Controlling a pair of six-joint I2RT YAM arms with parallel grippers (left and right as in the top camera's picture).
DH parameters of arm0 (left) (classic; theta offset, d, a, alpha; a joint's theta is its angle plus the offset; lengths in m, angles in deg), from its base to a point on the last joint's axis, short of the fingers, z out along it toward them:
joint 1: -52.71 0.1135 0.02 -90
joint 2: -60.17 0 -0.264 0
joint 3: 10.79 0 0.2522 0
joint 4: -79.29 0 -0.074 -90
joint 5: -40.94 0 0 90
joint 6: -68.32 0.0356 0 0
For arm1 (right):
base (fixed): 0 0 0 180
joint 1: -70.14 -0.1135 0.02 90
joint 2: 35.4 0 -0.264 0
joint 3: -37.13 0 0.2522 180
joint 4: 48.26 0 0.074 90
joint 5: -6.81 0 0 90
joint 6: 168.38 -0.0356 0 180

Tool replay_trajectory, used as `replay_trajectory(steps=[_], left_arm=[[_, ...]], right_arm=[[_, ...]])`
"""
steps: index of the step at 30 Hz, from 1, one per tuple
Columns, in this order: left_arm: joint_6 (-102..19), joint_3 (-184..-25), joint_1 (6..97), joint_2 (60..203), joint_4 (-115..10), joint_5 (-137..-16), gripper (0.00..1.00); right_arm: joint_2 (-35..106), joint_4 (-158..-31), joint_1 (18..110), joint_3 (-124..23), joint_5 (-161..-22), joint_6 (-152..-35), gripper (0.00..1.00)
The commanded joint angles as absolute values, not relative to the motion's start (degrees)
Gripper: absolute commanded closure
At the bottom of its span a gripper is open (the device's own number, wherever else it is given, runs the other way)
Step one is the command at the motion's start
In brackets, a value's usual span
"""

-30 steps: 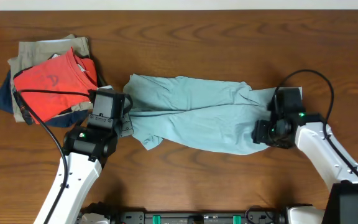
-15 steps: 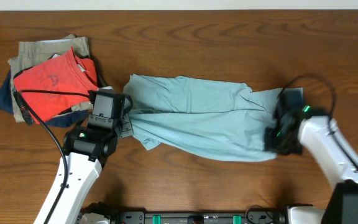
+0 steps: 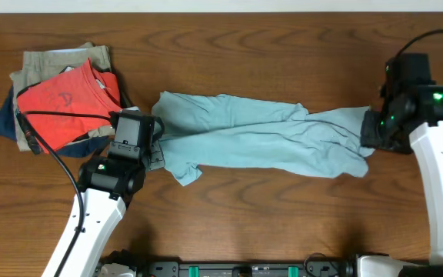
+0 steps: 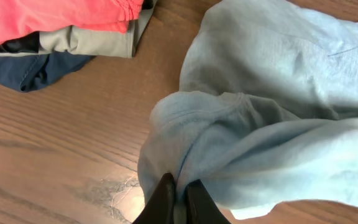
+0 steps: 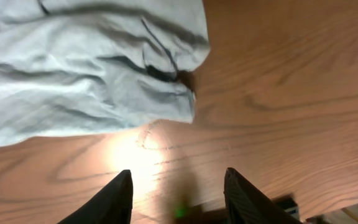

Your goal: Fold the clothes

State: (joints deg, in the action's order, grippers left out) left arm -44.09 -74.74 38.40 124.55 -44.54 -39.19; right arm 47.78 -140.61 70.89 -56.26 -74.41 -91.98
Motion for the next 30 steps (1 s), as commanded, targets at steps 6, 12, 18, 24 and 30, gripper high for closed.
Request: replay_trajectory(steps=[6,12,18,24,30], left_arm=[[-43.4,-75.5,38.7,124.2,-44.3,-37.9,0.94],[-43.4,-75.5,38.7,124.2,-44.3,-37.9,0.94],[-43.4,-75.5,38.7,124.2,-44.3,-37.9,0.93],[-43.4,-75.5,38.7,124.2,-43.5,-37.9,0.94],[-43.4,-75.5,38.7,124.2,-43.5,-37.9,0.93]], right_arm=[[48.5,-134.9,71.0,-40.7,-74.5,-97.4,0.45],[48.5,-124.7,71.1,-32.0,-75.3,-101.7,0.42],[48.5,-119.5,72.1,-31.0,-75.9,-105.2,0.45],[48.5,-116.8,73.1,-28.8,-75.5,-105.1,0.46],[48.5,-111.2,74.7,-23.3,-74.6,-105.1,0.48]])
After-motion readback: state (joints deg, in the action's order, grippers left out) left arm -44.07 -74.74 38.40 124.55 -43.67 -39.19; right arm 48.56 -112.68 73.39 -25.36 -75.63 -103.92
